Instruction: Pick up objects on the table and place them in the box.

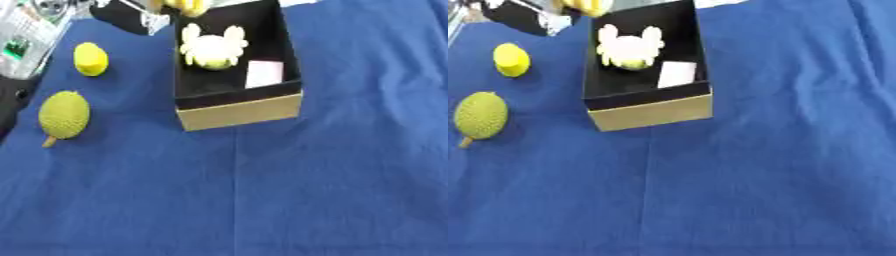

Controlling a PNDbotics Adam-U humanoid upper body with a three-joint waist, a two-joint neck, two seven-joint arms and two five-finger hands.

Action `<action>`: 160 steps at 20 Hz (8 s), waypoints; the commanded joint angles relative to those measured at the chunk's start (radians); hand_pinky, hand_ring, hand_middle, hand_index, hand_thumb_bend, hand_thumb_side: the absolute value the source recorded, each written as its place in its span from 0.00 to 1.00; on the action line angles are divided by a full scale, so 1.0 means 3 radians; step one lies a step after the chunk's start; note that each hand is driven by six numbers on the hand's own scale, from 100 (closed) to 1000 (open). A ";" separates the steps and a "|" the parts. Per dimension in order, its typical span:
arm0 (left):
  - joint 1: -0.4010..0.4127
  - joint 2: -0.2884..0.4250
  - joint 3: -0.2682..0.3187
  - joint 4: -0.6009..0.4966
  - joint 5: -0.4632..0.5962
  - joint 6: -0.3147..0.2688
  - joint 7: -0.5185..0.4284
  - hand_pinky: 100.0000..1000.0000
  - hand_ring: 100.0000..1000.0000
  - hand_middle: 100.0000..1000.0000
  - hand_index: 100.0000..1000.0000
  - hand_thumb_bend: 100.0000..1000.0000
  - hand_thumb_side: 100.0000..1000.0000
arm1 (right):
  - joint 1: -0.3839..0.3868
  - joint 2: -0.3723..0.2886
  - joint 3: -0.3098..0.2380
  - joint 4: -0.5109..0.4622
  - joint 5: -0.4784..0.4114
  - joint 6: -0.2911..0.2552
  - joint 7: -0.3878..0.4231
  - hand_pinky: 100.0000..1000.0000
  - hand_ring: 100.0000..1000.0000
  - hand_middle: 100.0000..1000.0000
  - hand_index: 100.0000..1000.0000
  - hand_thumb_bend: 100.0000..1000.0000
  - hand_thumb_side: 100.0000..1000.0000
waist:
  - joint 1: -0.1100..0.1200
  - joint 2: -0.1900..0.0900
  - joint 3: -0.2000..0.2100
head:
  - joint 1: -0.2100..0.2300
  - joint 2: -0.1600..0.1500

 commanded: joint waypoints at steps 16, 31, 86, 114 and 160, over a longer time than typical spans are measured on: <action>-0.0098 -0.0265 -0.0125 0.0681 -0.0047 -0.0426 -0.0379 0.83 0.77 0.76 0.87 0.10 0.36 | -0.0164 -0.0038 -0.0044 -0.0050 -0.0200 -0.0009 0.0095 0.72 0.75 0.69 0.76 0.00 0.19 | -0.0015 -0.0042 -0.0007 | -0.0033 0.0018; -0.0002 -0.0225 -0.0030 0.0538 0.0362 -0.0396 -0.0439 0.85 0.77 0.81 0.93 0.30 0.53 | -0.0149 0.0059 -0.0068 -0.0050 -0.0274 0.0025 0.0093 0.71 0.75 0.69 0.76 0.00 0.25 | -0.0070 -0.0072 0.0049 | -0.0078 0.0069; 0.1361 0.0766 0.0223 0.0638 -0.0205 0.0109 0.0289 0.75 0.66 0.62 0.75 0.15 0.15 | -0.0018 0.0305 -0.0135 -0.0050 -0.0266 0.0131 -0.0104 0.71 0.74 0.69 0.76 0.00 0.34 | -0.0247 -0.0047 0.0357 | -0.0229 0.0076; 0.0185 0.0186 0.0068 -0.0245 0.0331 0.0289 0.0079 0.73 0.59 0.56 0.68 0.00 0.03 | -0.0149 0.0240 -0.0008 -0.0050 -0.0397 0.0063 0.0204 0.72 0.76 0.70 0.77 0.00 0.44 | -0.0016 -0.0087 0.0166 | -0.0169 0.0021; 0.0929 0.0852 0.0476 0.0619 0.0237 0.0214 0.0053 0.83 0.76 0.74 0.86 0.27 0.22 | -0.0075 0.0358 -0.0078 -0.0050 -0.0490 0.0076 0.0159 0.72 0.75 0.69 0.76 0.00 0.47 | -0.0151 -0.0104 0.0293 | -0.0205 0.0070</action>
